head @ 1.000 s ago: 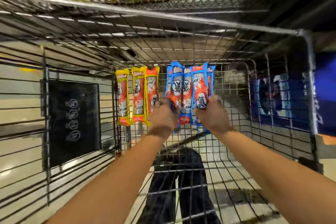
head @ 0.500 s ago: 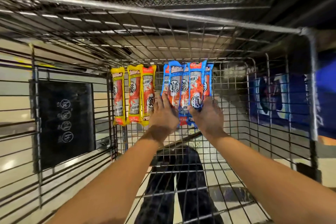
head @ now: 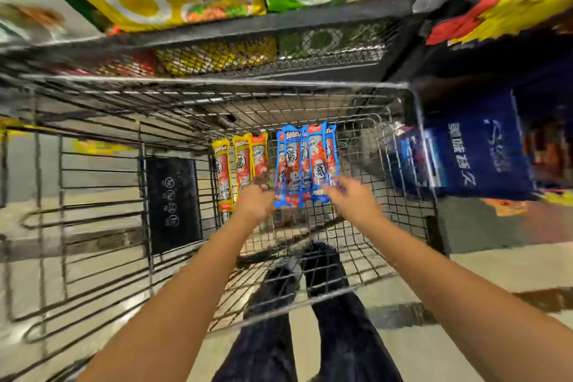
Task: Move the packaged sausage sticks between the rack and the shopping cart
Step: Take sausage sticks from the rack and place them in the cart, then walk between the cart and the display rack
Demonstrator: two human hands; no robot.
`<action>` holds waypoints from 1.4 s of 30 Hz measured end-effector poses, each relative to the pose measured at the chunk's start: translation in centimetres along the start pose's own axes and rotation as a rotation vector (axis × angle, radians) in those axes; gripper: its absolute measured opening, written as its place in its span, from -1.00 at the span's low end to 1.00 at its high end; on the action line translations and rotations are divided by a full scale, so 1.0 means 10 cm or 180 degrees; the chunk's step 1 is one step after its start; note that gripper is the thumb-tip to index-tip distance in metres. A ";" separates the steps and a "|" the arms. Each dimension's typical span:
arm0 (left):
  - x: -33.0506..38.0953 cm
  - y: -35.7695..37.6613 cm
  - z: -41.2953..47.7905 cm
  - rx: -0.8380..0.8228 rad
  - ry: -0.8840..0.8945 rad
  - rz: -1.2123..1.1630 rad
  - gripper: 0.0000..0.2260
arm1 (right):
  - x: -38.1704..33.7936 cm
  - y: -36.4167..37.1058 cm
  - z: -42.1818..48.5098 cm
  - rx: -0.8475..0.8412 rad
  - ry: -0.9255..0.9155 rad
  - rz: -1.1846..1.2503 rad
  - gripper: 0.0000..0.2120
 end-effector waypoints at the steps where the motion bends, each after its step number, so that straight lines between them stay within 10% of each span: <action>1: -0.01 -0.10 -0.16 0.0032 0.0152 0.0041 -0.70 | -0.03 -0.04 -0.18 -0.0023 -0.0002 0.0022 -0.45; 8: -0.13 -0.63 -1.40 -0.0251 0.1332 0.0327 -0.85 | -0.26 -0.31 -1.71 0.0202 0.0048 -0.0035 -0.63; 23: -1.04 0.12 -2.26 -0.1223 0.0543 0.0956 -0.82 | 1.07 0.25 -4.44 0.1828 0.1593 0.1577 -0.67; 42: 0.79 3.53 -3.68 -0.1487 0.1595 0.3037 -0.74 | 3.38 0.01 -5.73 0.2390 0.2680 0.2847 -0.71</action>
Point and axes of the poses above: each hand's wrist, its own z-axis towards the middle knuckle, its own y-axis out of the palm, x = y × z, the point moved 6 cm from there along z, towards the middle knuckle, and after that the axes turned 10 degrees about -y, right-handed, at the moved point
